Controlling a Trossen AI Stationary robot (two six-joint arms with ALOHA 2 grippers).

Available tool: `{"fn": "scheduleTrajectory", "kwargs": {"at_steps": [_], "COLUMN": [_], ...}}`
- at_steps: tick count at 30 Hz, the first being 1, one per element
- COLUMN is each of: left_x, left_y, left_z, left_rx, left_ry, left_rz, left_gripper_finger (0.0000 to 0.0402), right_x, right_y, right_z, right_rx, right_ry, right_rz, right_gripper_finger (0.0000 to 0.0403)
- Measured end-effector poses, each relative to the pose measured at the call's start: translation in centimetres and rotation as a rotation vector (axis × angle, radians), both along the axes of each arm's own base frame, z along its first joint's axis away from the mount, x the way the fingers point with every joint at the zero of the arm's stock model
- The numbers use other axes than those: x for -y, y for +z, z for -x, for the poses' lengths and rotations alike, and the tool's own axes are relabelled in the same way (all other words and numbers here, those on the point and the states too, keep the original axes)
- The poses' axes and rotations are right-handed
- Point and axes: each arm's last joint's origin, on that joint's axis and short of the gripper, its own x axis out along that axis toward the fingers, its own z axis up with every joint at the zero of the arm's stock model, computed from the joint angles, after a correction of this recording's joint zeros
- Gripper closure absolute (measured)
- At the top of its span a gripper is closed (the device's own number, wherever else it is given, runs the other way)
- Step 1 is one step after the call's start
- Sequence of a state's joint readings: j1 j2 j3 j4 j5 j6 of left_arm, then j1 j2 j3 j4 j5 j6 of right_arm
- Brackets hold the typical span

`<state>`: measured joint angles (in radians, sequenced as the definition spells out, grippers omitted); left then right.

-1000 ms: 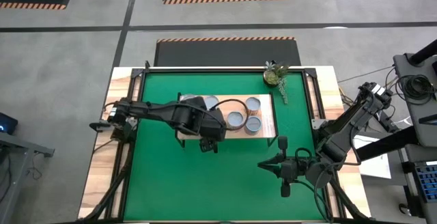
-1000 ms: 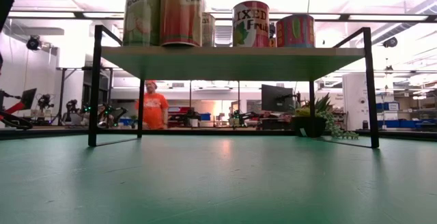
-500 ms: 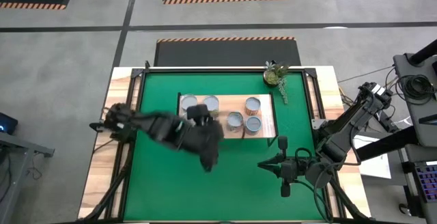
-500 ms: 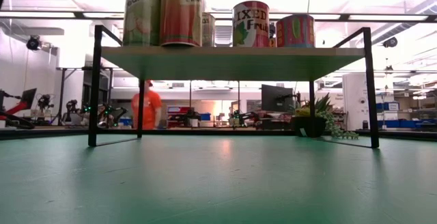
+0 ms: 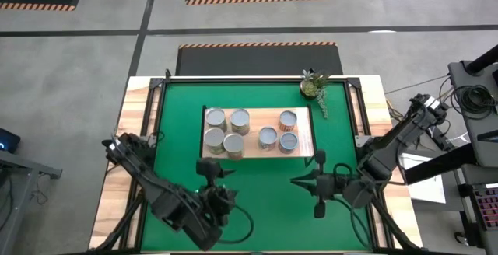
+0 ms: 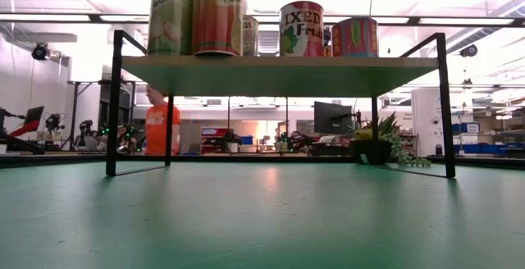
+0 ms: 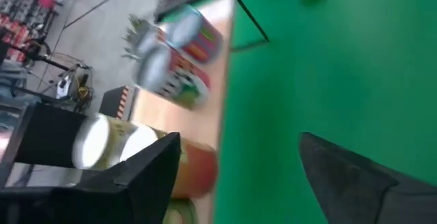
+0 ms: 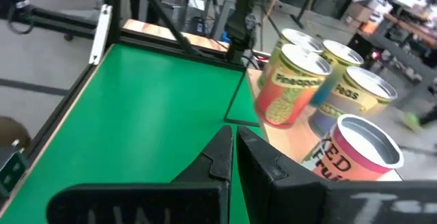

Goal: Pick and place cans onto a shelf
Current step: Put the canned pineapple on the shelf

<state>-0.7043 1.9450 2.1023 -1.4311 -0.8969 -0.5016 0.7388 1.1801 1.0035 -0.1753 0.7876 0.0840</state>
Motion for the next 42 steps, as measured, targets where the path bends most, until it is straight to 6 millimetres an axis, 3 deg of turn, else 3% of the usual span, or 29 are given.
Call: {"fn": "scheduleTrajectory", "kwargs": {"at_steps": [9, 14, 19, 27, 32, 36, 42], "left_x": [1.5, 1.4, 1.5, -0.5, -2.9, -5.0, -7.0], "left_y": [-7.0, -9.1, -8.9, -7.9, -8.2, -8.9, -9.3], "left_z": [0.0, -0.1, 0.9, 3.0, 4.0, 5.1, 6.4], "left_rx": [-0.103, -0.095, -0.081, 0.1, 0.266, 0.287, 0.33], "left_ry": [-0.042, -0.037, -0.074, -0.244, -0.278, -0.235, -0.121], "left_rz": [-0.063, -0.116, -0.167, -0.038, 0.052, 0.07, -0.011], "left_gripper_finger": [0.0202, 0.0249, 0.0306, 0.039, 0.0398, 0.0401, 0.0401], "right_x": [1.4, 2.0, 2.5, 3.4, 4.5, 6.2, 9.4], "right_y": [-0.4, -0.7, -0.6, -0.6, -0.3, 0.6, 2.8], "right_z": [-1.5, -2.1, -2.4, -3.0, -3.8, -4.9, -7.4], "right_rx": [-0.012, -0.019, -0.02, -0.032, -0.008, -0.013, 0.004], "right_ry": [-0.076, -0.106, -0.119, -0.117, -0.149, -0.113, -0.067], "right_rz": [-0.025, -0.016, -0.006, -0.018, -0.02, -0.065, -0.068], "right_gripper_finger": [0.0394, 0.0394, 0.0394, 0.0394, 0.0394, 0.0394, 0.0394]}}
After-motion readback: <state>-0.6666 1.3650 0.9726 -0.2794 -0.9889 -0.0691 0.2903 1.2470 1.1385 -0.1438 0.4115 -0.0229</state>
